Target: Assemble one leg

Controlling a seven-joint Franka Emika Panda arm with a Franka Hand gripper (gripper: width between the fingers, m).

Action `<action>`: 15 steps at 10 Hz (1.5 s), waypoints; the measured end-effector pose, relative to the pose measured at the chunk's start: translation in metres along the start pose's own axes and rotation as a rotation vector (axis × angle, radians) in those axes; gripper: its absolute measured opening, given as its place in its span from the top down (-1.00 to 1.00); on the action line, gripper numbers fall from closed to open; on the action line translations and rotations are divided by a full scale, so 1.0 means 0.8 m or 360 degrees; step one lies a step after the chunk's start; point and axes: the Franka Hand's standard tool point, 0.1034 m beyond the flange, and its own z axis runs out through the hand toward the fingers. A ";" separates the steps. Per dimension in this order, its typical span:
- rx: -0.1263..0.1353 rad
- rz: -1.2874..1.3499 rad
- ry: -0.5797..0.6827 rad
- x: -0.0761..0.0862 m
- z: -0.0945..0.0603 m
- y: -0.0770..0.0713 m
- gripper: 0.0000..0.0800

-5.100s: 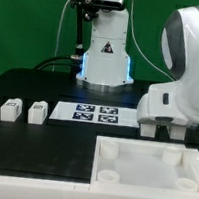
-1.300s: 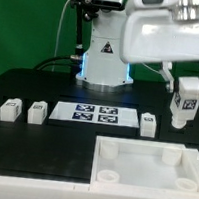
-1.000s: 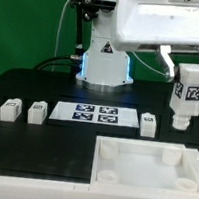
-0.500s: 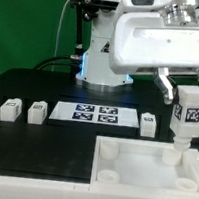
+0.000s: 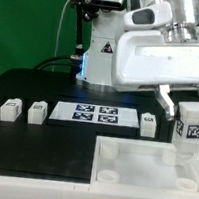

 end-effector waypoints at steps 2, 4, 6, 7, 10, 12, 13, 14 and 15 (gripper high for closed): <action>0.0011 0.0004 -0.0028 -0.012 0.011 -0.004 0.27; 0.0020 0.0005 -0.0024 -0.013 0.021 -0.009 0.27; 0.0020 0.0012 -0.0011 -0.006 0.026 -0.009 0.27; 0.0019 0.0014 -0.0012 -0.007 0.028 -0.008 0.27; 0.0017 0.0012 -0.0053 -0.021 0.034 -0.003 0.27; 0.0012 0.0013 -0.0038 -0.025 0.035 -0.002 0.26; 0.0007 0.0015 -0.0005 -0.024 0.035 -0.002 0.27; 0.0008 0.0015 -0.0007 -0.023 0.036 -0.002 0.27; 0.0016 0.0014 -0.0045 -0.023 0.037 -0.003 0.27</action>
Offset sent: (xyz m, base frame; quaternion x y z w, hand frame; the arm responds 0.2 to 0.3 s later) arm 0.0119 0.0073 -0.0166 -0.0092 0.0188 0.0073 0.9998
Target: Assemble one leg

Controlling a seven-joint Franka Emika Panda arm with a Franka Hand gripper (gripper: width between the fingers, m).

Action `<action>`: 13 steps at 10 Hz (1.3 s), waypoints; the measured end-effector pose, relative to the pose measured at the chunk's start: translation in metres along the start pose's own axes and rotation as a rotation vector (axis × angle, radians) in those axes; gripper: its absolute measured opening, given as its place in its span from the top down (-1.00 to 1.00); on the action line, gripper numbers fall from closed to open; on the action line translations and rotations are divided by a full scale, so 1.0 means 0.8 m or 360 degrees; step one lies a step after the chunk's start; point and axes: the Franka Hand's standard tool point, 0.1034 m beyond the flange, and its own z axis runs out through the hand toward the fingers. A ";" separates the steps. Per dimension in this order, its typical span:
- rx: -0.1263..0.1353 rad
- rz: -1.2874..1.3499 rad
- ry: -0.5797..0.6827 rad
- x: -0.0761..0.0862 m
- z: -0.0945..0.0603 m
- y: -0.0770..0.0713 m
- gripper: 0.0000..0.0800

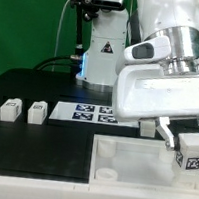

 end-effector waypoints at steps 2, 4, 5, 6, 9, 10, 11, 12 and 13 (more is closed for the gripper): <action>0.0004 0.0000 -0.0020 -0.004 0.002 -0.001 -0.31; 0.0005 0.0001 -0.0024 -0.005 0.002 -0.001 -0.55; 0.0005 0.0001 -0.0025 -0.005 0.002 -0.001 -0.55; 0.0005 0.0001 -0.0025 -0.005 0.002 -0.001 -0.61; 0.0005 0.0001 -0.0027 -0.006 0.003 -0.001 -0.62; 0.0006 0.0001 -0.0028 -0.006 0.003 -0.001 -0.62; 0.0006 0.0001 -0.0028 -0.006 0.003 -0.001 -0.62; 0.0010 0.0004 -0.0048 -0.006 0.004 -0.002 -0.62; 0.0017 0.0011 -0.0072 0.006 -0.001 -0.006 -0.62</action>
Offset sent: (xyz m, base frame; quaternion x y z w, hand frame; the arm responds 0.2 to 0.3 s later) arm 0.0000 0.0000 0.0000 0.0000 0.0000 0.0000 1.0000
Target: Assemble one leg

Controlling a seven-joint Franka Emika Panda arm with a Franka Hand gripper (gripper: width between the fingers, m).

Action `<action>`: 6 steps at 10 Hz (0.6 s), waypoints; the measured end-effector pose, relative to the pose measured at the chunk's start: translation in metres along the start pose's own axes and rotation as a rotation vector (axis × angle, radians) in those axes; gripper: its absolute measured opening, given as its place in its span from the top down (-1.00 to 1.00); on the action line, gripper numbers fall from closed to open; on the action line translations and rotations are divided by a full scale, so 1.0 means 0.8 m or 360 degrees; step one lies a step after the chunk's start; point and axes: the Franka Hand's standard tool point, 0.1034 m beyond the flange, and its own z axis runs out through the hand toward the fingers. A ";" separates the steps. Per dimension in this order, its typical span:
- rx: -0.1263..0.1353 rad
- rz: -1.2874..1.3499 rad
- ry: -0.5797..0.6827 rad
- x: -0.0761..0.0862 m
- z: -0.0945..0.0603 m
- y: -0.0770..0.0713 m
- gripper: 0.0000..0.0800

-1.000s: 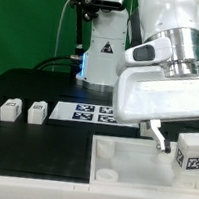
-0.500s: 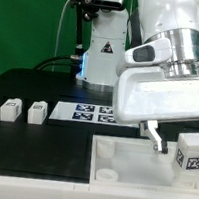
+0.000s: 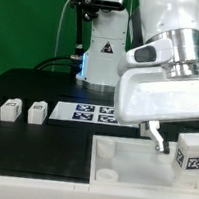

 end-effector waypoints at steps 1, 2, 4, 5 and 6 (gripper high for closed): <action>0.0004 -0.0007 0.0000 0.011 -0.003 -0.002 -0.62; 0.0019 -0.0008 -0.0067 0.016 -0.001 -0.004 -0.62; 0.0025 -0.0009 -0.0119 0.033 0.002 0.003 -0.62; 0.0039 -0.0004 -0.0221 0.025 0.006 0.007 -0.62; 0.0068 0.0004 -0.0389 0.020 0.007 0.011 -0.62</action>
Offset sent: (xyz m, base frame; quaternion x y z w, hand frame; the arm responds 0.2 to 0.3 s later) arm 0.0286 -0.0125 0.0021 -0.0214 -0.0337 -0.0071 0.9992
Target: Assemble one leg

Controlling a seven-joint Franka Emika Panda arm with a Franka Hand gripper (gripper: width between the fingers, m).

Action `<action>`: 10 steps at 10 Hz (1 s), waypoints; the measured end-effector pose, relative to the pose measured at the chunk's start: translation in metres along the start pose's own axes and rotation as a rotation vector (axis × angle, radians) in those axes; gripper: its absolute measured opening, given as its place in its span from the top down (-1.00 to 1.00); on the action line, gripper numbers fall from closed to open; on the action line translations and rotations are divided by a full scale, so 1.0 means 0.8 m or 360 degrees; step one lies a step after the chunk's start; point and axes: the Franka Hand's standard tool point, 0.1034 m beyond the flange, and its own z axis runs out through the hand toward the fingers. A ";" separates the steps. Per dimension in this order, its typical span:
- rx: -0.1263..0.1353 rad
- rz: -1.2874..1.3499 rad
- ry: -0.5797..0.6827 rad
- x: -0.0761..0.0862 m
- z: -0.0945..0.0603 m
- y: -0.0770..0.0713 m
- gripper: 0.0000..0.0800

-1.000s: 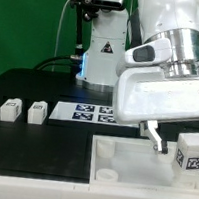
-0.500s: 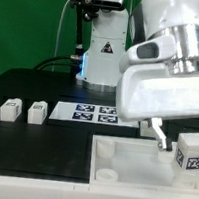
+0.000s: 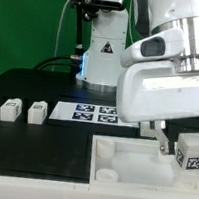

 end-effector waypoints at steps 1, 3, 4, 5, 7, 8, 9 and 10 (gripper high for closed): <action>0.0024 0.0009 -0.0133 0.001 -0.002 0.006 -0.62; 0.0098 0.0041 -0.0483 -0.014 -0.004 0.004 -0.62; 0.0126 0.0056 -0.0578 -0.013 -0.004 0.000 -0.62; 0.0124 0.0072 -0.0576 -0.012 -0.001 -0.002 -0.62; 0.0121 0.0102 -0.0577 -0.012 -0.001 -0.004 -0.51; 0.0117 0.0124 -0.0578 -0.012 -0.001 -0.004 -0.51; 0.0117 0.0127 -0.0579 -0.012 -0.001 -0.004 -0.06; 0.0099 0.0242 -0.0582 -0.012 -0.001 -0.004 -0.06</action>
Offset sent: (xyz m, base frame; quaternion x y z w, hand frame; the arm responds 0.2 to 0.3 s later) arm -0.0096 -0.0073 -0.0064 -0.0022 -0.2653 0.0166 0.9640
